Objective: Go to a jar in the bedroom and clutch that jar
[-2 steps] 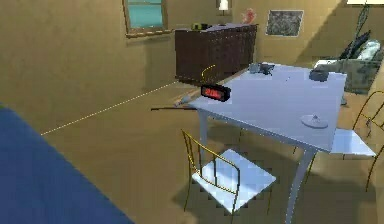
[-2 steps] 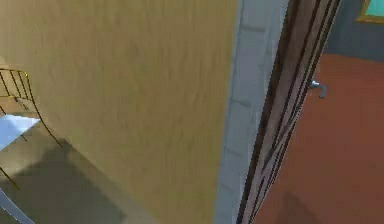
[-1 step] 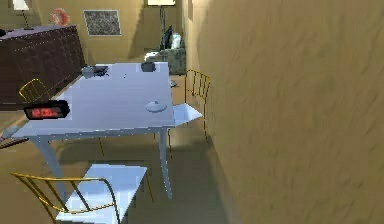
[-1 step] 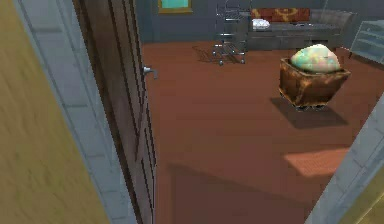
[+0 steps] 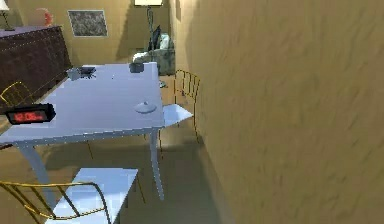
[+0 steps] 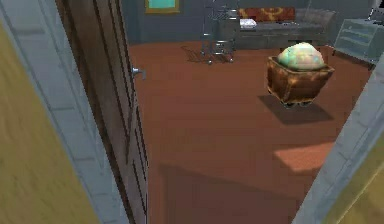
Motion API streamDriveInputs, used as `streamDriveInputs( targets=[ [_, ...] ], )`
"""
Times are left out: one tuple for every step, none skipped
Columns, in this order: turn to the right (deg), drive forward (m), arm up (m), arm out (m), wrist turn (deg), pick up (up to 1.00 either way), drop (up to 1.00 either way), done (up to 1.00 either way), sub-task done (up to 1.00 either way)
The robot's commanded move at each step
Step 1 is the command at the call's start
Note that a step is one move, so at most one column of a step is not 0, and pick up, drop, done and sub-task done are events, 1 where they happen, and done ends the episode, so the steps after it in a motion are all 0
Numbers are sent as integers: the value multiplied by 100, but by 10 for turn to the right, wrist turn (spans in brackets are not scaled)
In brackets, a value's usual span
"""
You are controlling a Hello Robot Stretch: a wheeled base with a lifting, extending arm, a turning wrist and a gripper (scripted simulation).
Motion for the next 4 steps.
streamDriveInputs(
  targets=[
    [0, 45, 0, 0, 0, 0, 0, 0, 0],
    [-450, 0, 0, 0, 0, 0, 0, 0, 0],
    [-450, 0, 0, 0, 0, 0, 0, 0, 0],
    [-180, 0, 0, 0, 0, 0, 0, 0, 0]
  ],
)
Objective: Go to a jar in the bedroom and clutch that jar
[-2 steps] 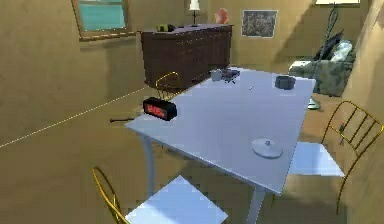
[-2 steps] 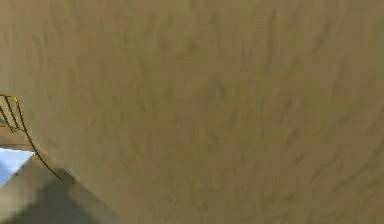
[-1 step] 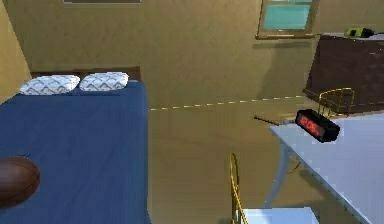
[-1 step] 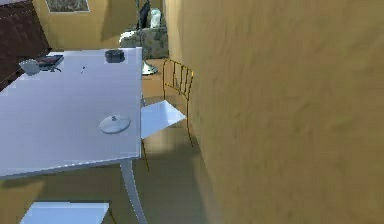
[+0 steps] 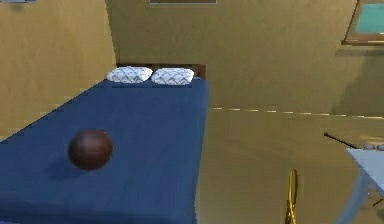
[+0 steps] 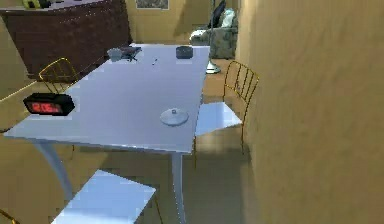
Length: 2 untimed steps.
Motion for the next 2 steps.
streamDriveInputs(
  targets=[
    [450, 0, 0, 0, 0, 0, 0, 0, 0],
    [450, 0, 0, 0, 0, 0, 0, 0, 0]
  ],
)
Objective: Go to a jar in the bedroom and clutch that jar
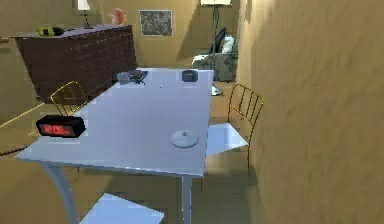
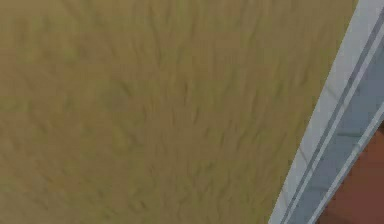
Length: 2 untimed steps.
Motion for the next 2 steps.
streamDriveInputs(
  targets=[
    [60, 0, 0, 0, 0, 0, 0, 0, 0],
    [0, 50, 0, 0, 0, 0, 0, 0, 0]
  ],
)
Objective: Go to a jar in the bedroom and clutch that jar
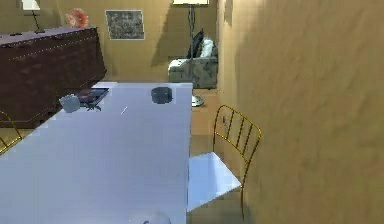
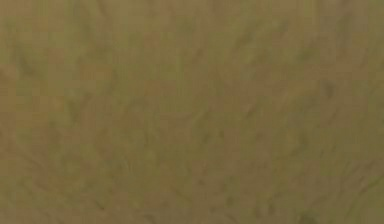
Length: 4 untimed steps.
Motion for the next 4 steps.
streamDriveInputs(
  targets=[
    [-450, 0, 0, 0, 0, 0, 0, 0, 0],
    [-450, 0, 0, 0, 0, 0, 0, 0, 0],
    [-150, 0, 0, 0, 0, 0, 0, 0, 0],
    [0, 0, 50, 0, 0, 0, 0, 0, 0]
  ],
)
